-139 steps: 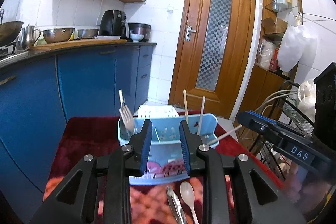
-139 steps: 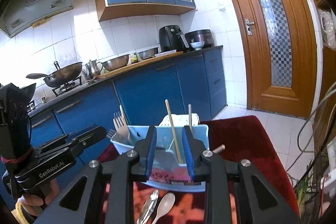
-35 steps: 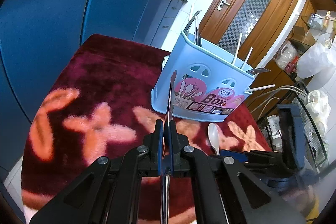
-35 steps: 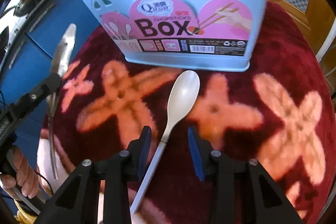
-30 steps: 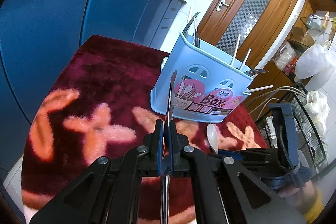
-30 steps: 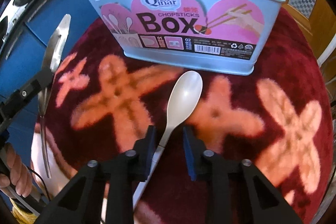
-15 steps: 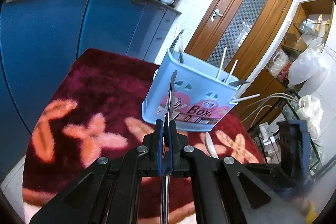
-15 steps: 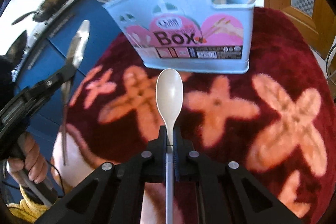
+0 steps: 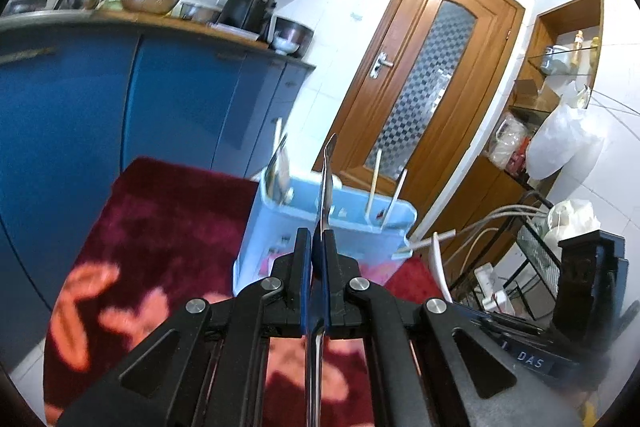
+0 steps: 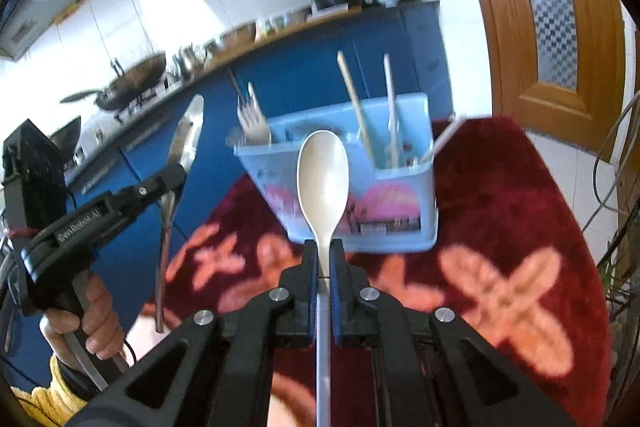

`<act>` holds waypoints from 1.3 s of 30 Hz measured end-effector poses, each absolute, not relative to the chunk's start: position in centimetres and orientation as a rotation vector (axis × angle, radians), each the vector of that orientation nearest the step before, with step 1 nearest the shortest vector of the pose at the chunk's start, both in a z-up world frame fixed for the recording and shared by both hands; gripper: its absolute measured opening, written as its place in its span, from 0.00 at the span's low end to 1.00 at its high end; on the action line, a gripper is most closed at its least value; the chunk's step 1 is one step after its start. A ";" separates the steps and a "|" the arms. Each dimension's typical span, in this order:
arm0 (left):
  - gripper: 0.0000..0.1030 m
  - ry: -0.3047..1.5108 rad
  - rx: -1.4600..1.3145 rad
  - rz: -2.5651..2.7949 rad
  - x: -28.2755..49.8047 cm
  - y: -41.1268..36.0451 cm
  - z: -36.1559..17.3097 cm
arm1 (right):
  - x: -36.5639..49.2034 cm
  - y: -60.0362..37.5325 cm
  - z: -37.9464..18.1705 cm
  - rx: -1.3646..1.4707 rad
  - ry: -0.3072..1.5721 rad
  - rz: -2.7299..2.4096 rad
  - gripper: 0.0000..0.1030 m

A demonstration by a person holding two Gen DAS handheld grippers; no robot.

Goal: Organize utensils
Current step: 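Lift the knife and spoon and lower both into the blue holder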

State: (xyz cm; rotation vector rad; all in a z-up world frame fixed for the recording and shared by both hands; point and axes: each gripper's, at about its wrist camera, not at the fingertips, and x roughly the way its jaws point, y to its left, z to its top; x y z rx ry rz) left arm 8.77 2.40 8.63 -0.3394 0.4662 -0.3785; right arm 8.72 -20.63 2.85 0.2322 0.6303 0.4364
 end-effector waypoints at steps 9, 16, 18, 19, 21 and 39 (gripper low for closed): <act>0.03 0.345 -0.299 -0.398 12.1 0.2 12.0 | 11.8 -21.6 5.4 0.272 0.477 0.400 0.07; 0.03 0.248 -0.291 -0.385 15.7 -0.7 13.9 | 14.9 -22.2 6.6 0.289 0.405 0.369 0.07; 0.03 0.232 -0.298 -0.383 16.8 -0.7 14.3 | 15.9 -22.5 6.8 0.296 0.390 0.362 0.07; 0.03 0.222 -0.297 -0.377 17.3 -0.7 14.4 | 16.1 -22.6 6.8 0.296 0.384 0.360 0.07; 0.03 0.203 -0.290 -0.364 18.1 -0.8 14.6 | 17.0 -22.7 6.9 0.295 0.364 0.354 0.07; 0.03 0.025 -0.157 -0.193 20.8 -4.0 10.8 | 20.9 -20.6 4.8 0.158 0.207 0.306 0.07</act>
